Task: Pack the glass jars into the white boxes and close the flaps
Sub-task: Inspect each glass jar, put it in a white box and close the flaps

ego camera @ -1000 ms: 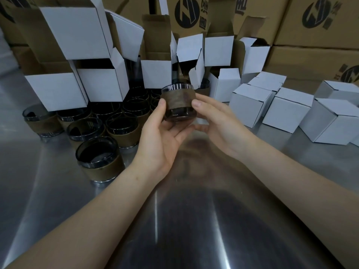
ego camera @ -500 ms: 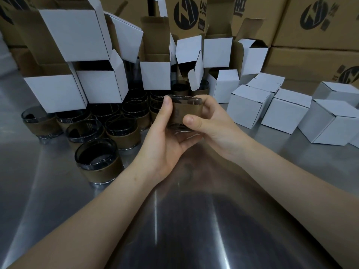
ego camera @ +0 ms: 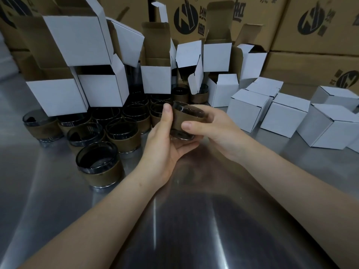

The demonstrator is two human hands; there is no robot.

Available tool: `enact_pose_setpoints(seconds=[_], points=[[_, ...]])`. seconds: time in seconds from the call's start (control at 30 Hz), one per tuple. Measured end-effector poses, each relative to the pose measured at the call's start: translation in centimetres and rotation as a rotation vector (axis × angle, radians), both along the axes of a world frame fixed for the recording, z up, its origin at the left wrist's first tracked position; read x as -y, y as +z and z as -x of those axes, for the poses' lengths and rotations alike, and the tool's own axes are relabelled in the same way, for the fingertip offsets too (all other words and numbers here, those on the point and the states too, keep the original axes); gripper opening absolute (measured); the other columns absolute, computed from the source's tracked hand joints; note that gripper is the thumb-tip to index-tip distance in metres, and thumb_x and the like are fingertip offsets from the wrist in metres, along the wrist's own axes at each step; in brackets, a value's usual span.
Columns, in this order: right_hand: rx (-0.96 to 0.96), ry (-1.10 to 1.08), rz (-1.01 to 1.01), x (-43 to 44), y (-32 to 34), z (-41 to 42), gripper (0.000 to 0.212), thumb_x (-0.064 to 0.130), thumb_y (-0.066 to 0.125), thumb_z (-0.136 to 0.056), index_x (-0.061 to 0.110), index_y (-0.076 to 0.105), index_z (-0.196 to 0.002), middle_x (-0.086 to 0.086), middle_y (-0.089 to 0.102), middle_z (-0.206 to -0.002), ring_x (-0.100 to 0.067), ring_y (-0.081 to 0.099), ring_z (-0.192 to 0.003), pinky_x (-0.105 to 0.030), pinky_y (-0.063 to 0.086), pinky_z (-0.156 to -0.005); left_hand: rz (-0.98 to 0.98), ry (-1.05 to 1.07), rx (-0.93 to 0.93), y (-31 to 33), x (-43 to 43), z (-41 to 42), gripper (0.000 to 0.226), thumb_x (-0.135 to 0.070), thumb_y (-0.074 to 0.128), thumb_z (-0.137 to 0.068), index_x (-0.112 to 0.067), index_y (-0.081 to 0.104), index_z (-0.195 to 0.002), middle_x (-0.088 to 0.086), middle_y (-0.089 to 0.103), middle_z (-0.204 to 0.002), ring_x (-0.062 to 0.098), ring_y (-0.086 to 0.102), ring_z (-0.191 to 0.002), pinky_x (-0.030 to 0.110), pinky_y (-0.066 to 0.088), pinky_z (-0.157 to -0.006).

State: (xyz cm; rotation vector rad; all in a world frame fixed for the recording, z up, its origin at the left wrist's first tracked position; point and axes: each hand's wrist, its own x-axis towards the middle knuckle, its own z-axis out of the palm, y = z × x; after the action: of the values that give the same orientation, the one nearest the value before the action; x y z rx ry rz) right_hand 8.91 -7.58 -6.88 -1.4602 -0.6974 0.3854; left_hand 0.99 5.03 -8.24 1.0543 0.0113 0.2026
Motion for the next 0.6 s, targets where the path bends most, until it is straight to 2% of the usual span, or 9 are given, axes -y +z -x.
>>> enact_pose_setpoints(seconds=[0.1, 0.2, 0.27, 0.4, 0.5, 0.6], points=[[0.048, -0.17, -0.021, -0.5, 0.0, -0.5, 0.051, 0.032, 0.082, -0.065, 0.021, 0.066, -0.113, 0.001, 0.072, -0.107, -0.015, 0.067, -0.104, -0.03, 0.053, -0.089, -0.097, 0.134, -0.021, -0.1, 0.2, -0.1, 0.05, -0.052, 0.036, -0.1, -0.015, 0.055, -0.128, 0.01, 0.068, -0.119, 0.026, 0.072, -0.098, 0.04, 0.058, -0.086], [0.035, -0.284, -0.12, -1.3, 0.2, -1.4, 0.053, 0.028, 0.081, -0.067, 0.02, 0.061, -0.115, 0.0, 0.069, -0.111, -0.016, 0.066, -0.107, -0.033, 0.054, -0.09, -0.167, 0.34, -0.07, -0.3, 0.0, -0.3, 0.03, -0.04, 0.037, -0.104, -0.019, 0.056, -0.115, 0.004, 0.065, -0.113, 0.017, 0.073, -0.084, 0.032, 0.06, -0.076], [-0.079, -0.268, -0.232, -1.6, 0.7, -2.1, 0.052, 0.025, 0.078, -0.072, 0.016, 0.059, -0.119, -0.007, 0.067, -0.116, -0.022, 0.066, -0.11, -0.034, 0.053, -0.089, -0.174, 0.403, -0.096, -0.2, -0.2, -0.5, 0.026, -0.034, 0.036, -0.105, -0.02, 0.058, -0.106, 0.004, 0.065, -0.11, 0.016, 0.073, -0.079, 0.032, 0.059, -0.074], [-0.338, -0.172, -0.444, -2.8, 1.9, -3.5, 0.053, 0.025, 0.07, -0.083, 0.015, 0.052, -0.131, -0.008, 0.067, -0.12, -0.026, 0.064, -0.113, -0.039, 0.051, -0.098, -0.223, 0.434, -0.103, -0.1, -0.1, -0.5, 0.028, -0.028, 0.037, -0.105, -0.019, 0.062, -0.095, 0.004, 0.067, -0.102, 0.016, 0.071, -0.075, 0.032, 0.055, -0.071], [-0.407, -0.177, -0.523, -4.6, 2.6, -4.2, 0.053, 0.028, 0.069, -0.088, 0.019, 0.047, -0.135, -0.011, 0.057, -0.13, -0.035, 0.054, -0.123, -0.044, 0.047, -0.101, -0.276, 0.426, -0.084, -0.2, 0.2, -0.4, 0.029, -0.024, 0.037, -0.104, -0.018, 0.063, -0.091, 0.003, 0.067, -0.1, 0.016, 0.07, -0.074, 0.034, 0.053, -0.072], [-0.419, -0.216, -0.549, -6.2, 2.7, -4.6, 0.05, 0.029, 0.07, -0.088, 0.025, 0.045, -0.13, -0.007, 0.052, -0.134, -0.034, 0.042, -0.135, -0.053, 0.032, -0.112, -0.302, 0.427, -0.082, -0.1, 0.2, -0.2, 0.03, -0.02, 0.037, -0.104, -0.018, 0.063, -0.09, 0.002, 0.068, -0.098, 0.015, 0.07, -0.074, 0.034, 0.054, -0.073]])
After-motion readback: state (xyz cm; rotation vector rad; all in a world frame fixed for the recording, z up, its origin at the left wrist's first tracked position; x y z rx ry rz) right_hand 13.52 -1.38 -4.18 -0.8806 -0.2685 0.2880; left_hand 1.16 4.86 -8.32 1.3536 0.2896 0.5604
